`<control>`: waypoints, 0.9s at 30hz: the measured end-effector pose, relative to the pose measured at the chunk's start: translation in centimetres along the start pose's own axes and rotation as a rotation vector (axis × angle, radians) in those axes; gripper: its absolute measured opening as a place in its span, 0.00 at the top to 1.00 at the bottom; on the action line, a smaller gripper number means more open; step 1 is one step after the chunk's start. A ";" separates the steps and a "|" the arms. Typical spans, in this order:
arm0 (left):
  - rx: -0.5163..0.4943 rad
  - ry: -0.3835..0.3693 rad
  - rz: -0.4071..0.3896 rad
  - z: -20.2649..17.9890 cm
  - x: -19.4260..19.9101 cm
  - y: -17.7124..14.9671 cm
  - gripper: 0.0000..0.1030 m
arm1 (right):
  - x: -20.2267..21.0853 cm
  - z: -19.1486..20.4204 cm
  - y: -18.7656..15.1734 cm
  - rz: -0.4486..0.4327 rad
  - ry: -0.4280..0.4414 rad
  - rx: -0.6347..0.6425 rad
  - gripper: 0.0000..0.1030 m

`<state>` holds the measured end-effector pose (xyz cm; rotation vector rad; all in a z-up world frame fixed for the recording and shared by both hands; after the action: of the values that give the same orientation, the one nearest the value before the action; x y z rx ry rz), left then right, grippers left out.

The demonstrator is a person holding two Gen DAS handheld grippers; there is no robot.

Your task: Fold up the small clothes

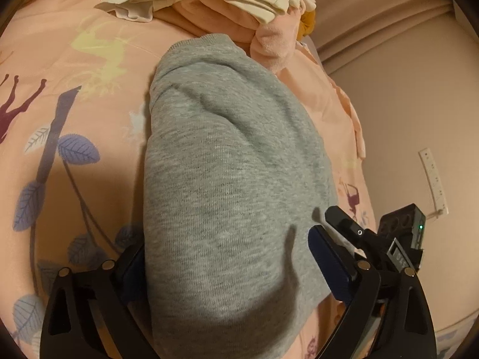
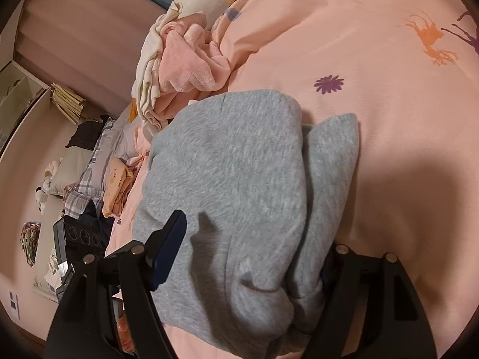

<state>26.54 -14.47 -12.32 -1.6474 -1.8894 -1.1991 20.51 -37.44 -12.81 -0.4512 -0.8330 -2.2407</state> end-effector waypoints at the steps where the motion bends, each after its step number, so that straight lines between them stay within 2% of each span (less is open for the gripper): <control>1: 0.002 0.000 0.003 0.0 0.0 0.0 0.08 | 0.0 0.0 0.0 -0.001 0.004 0.000 0.28; 27: -0.009 0.047 0.002 -1.1 -0.6 0.0 0.08 | -0.3 0.1 0.1 -0.003 -0.003 0.014 0.34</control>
<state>26.39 -15.70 -12.15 -1.6118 -1.8559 -1.2363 20.76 -37.28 -12.86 -0.4472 -0.8510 -2.2360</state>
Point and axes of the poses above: each gripper's, at about its wrist camera, not at the fingertips, and x roughly against the way its jaws point, z to its left, y to its top, the point moved 3 cm from there along -x, roughly the way its jaws point, and after that the axes turned 8 degrees about y, right-handed, at the moved point
